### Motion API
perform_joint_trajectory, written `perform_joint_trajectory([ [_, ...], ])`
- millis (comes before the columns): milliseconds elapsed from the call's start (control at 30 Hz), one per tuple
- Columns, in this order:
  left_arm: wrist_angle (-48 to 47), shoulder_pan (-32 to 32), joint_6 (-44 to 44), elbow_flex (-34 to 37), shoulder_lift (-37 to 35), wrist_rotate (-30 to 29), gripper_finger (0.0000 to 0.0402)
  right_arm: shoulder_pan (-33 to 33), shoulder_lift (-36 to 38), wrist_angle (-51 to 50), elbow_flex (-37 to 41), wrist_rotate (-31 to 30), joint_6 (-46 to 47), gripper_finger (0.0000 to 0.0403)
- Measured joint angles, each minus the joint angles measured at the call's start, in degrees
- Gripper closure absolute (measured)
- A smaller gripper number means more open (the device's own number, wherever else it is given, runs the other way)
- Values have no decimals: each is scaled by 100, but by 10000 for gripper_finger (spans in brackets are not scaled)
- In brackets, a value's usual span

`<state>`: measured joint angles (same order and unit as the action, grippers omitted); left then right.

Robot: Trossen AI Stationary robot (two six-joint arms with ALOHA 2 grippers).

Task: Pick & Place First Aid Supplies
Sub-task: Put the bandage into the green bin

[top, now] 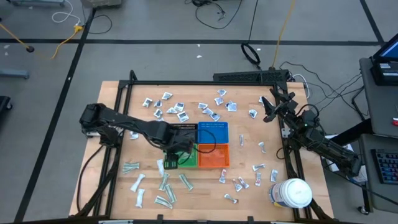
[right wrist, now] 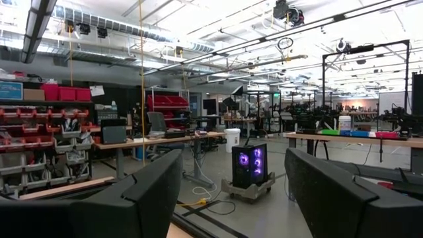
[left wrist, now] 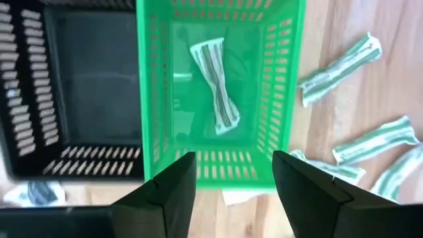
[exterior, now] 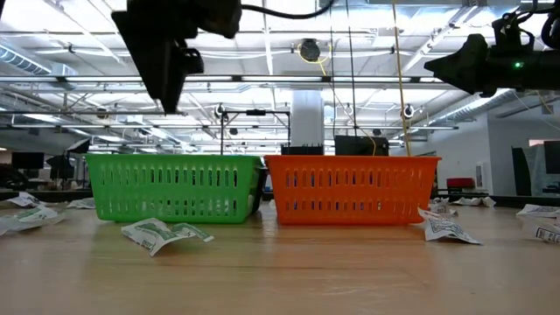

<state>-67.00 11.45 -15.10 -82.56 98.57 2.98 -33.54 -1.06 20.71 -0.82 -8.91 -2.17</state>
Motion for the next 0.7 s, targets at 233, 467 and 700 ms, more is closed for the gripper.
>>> perform_joint_trajectory([
  [233,-77,79,-924,261,-101,234,210,0,0,0,1,0,0,140],
  [467,-39,336,-2470,1159,-551,284,199,0,2,0,2,1,0,140],
  [700,-30,779,-4179,1826,-1131,331,203,0,2,0,0,0,0,140],
])
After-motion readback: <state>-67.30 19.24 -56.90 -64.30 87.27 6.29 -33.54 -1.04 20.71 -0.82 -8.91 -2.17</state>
